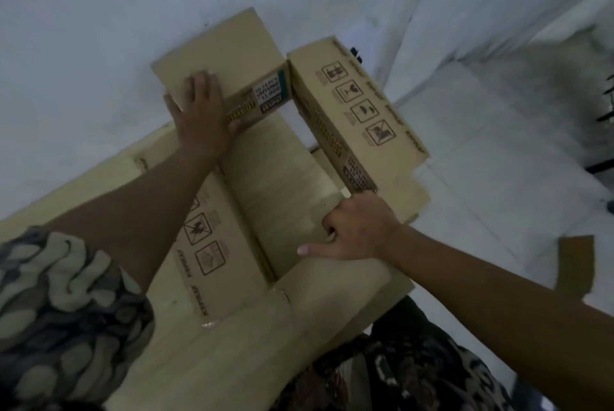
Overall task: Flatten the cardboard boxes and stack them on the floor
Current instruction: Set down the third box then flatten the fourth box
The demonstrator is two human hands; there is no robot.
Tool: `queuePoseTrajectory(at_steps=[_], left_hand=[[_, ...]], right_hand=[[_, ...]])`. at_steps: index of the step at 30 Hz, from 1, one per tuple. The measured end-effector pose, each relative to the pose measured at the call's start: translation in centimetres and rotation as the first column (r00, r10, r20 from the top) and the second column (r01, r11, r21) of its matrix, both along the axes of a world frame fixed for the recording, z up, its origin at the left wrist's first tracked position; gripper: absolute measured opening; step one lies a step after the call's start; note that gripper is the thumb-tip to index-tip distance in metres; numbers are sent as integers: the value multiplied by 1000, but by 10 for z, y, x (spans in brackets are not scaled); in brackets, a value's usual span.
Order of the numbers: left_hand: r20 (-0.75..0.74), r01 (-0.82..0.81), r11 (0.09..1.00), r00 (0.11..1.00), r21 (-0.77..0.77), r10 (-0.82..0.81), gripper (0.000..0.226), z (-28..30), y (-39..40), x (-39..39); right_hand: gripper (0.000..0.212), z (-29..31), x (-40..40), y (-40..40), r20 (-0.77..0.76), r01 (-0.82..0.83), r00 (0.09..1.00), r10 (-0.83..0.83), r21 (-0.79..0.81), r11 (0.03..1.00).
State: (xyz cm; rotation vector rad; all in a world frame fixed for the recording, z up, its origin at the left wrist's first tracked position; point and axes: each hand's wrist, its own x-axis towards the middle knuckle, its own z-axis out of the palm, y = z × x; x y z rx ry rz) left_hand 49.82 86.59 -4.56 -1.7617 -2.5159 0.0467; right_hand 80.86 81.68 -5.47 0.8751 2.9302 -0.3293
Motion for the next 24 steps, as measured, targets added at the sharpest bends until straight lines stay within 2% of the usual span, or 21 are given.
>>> queuePoseTrajectory(at_steps=[3,6,10,14,16,18,19,22,24], left_hand=[[55,6,1000,998,-15,-5,66,-7,9,-13],[104,16,999,994,35,-19,40,-11,11,-16],[177,-30,993,984,112,9,29,-14,8,-16],[185,24,994,982,105,-44,29,-5,6,-20],[289,-17,989,957,147,-26,34,0,1,-17],[369,-86,985,929,153,24,44,4,-11,-14],[358,-113,984,932,137,58,50,4,-18,-15],[310,-246,963,929,108,202,63,2,-48,-15],[321,-350,930,898,108,301,68,3,-70,-9]], right_hand=[[86,-12,-2,0,-132,43,991,-33,74,996],[84,-16,-6,1,-199,65,979,-40,119,991],[79,-23,-10,1,-222,74,974,-34,174,982],[73,-16,-13,4,-172,41,985,-14,155,987],[68,-10,-9,4,-145,55,989,-39,106,993],[57,-5,-4,5,-218,142,967,-134,22,990],[49,-2,-2,8,-286,193,940,-185,-1,981],[30,10,-1,31,-493,316,832,-255,42,948],[24,16,-1,56,-535,394,788,-304,58,917]])
